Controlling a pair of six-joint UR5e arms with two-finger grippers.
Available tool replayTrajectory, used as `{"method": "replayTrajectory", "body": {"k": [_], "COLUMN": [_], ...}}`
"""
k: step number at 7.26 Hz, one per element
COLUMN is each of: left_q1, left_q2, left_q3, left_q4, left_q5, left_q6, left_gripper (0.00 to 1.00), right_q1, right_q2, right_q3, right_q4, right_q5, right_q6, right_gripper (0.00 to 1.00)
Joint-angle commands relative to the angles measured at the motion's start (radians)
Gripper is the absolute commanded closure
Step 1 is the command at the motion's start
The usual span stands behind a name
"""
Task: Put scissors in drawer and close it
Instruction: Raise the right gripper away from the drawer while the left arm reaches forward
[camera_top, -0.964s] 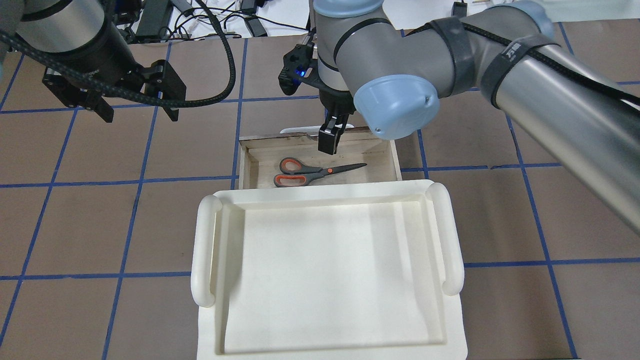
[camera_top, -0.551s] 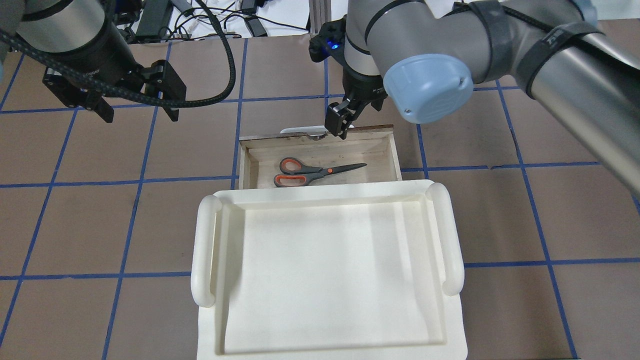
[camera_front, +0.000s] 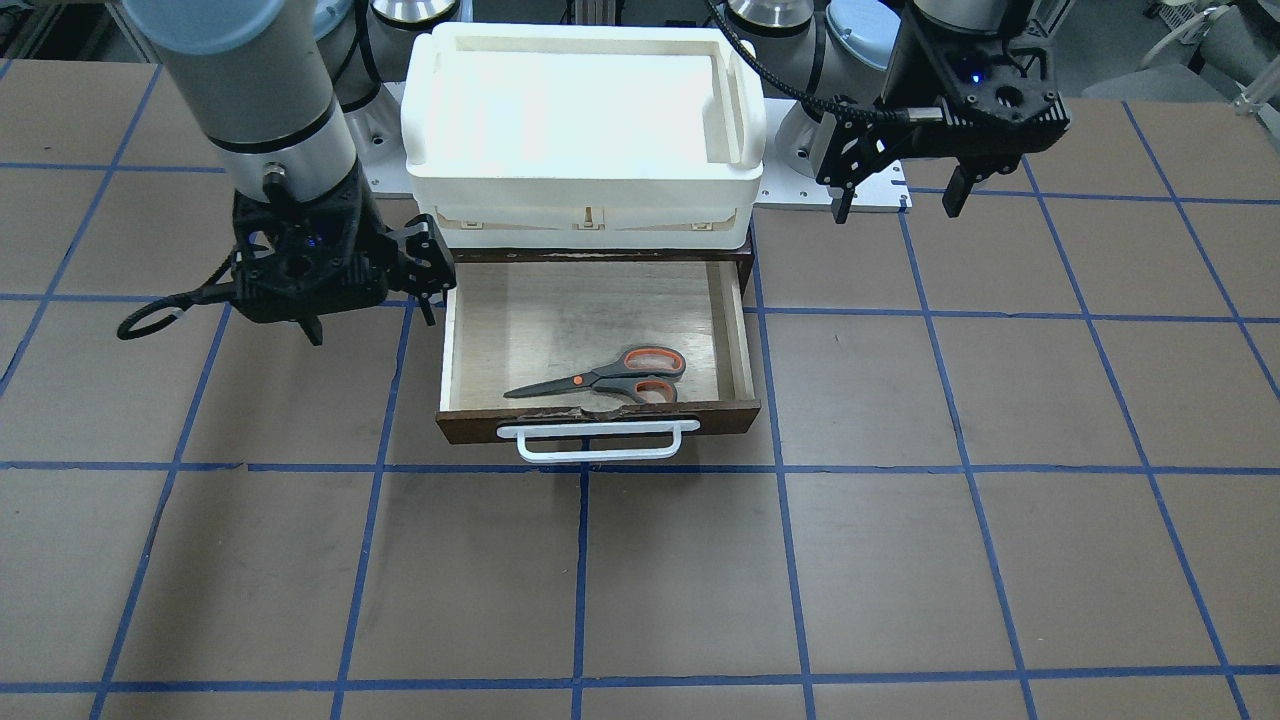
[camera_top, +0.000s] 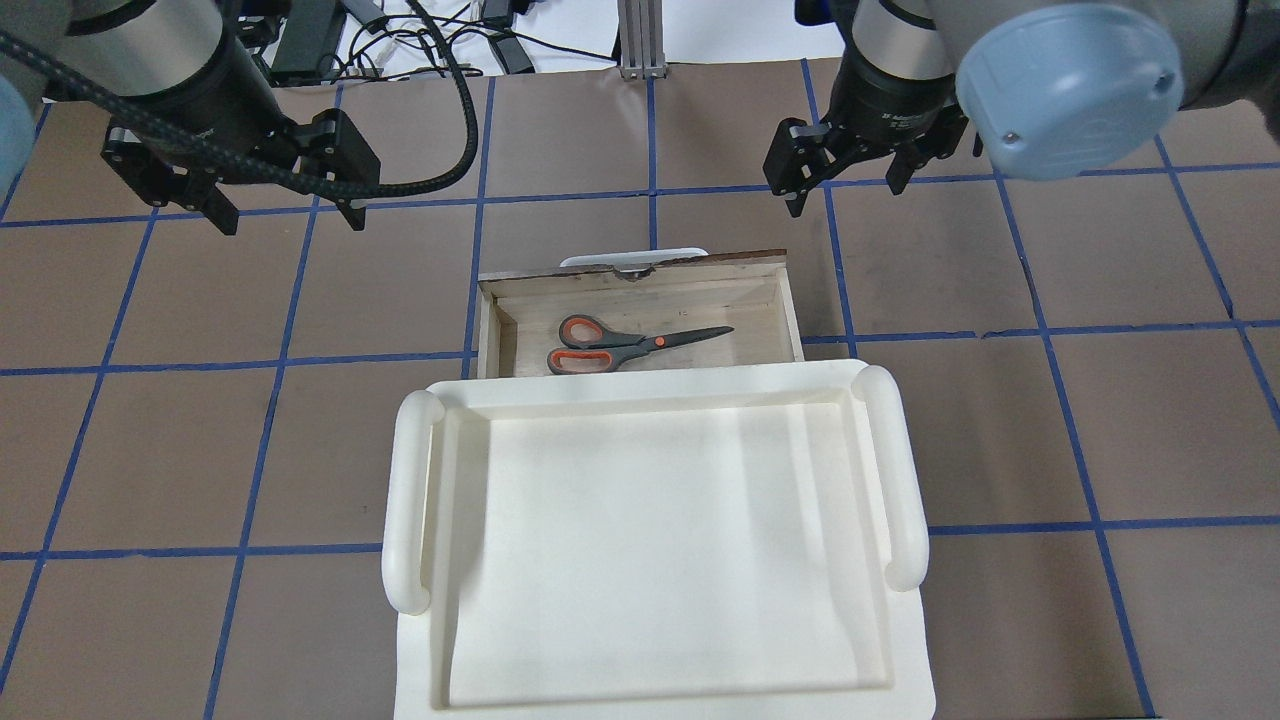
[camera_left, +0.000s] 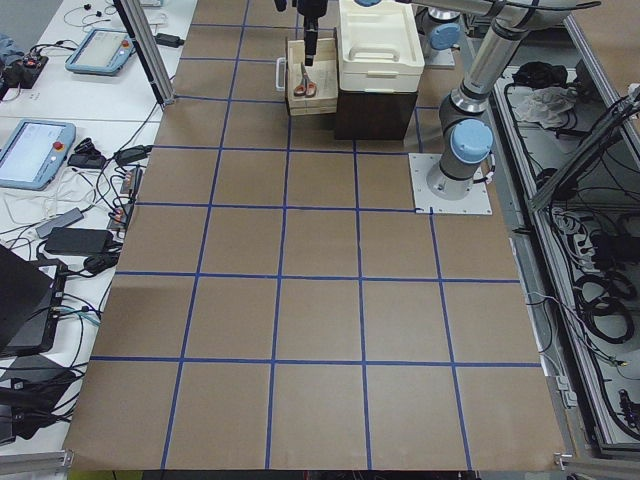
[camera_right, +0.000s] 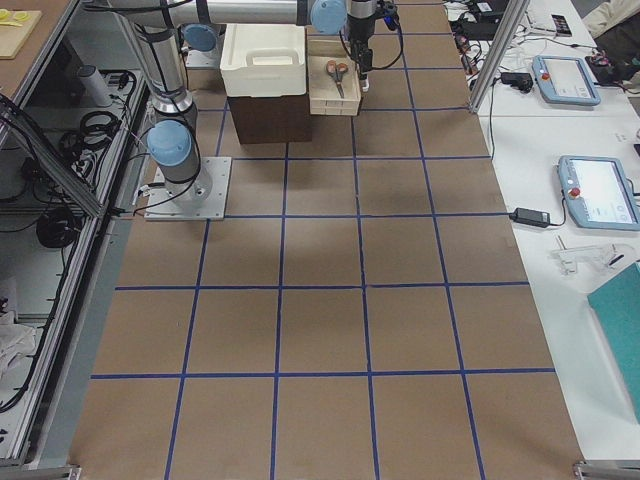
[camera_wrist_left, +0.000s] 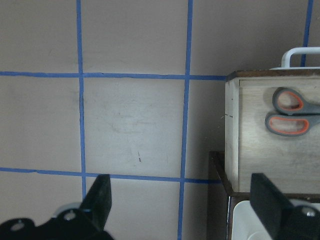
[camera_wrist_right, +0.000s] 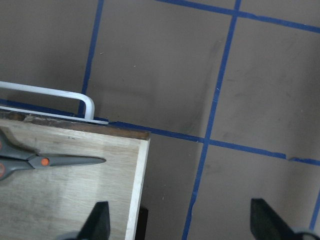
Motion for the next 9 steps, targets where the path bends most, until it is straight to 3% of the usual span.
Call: {"method": "replayTrajectory", "body": {"k": [1,5,9], "left_q1": [-0.014,-0.187,-0.236], "left_q2": [-0.081,-0.342,-0.58], "left_q3": [0.019,0.053,0.168], "left_q4": [0.131,0.424,0.546], "left_q5": [-0.014,-0.01,-0.011], "left_q6": [-0.096,-0.257,-0.256], "left_gripper": [0.0,0.0,0.0], "right_q1": [-0.032,-0.032,-0.034], "right_q2": [-0.053,-0.088,-0.096], "right_q3": [0.009,0.012,0.012], "right_q4": [0.008,0.032,0.026], "right_q5": [-0.02,-0.02,-0.02], "right_q6": [0.013,0.014,0.013], "right_gripper": [0.0,0.0,0.0]}}
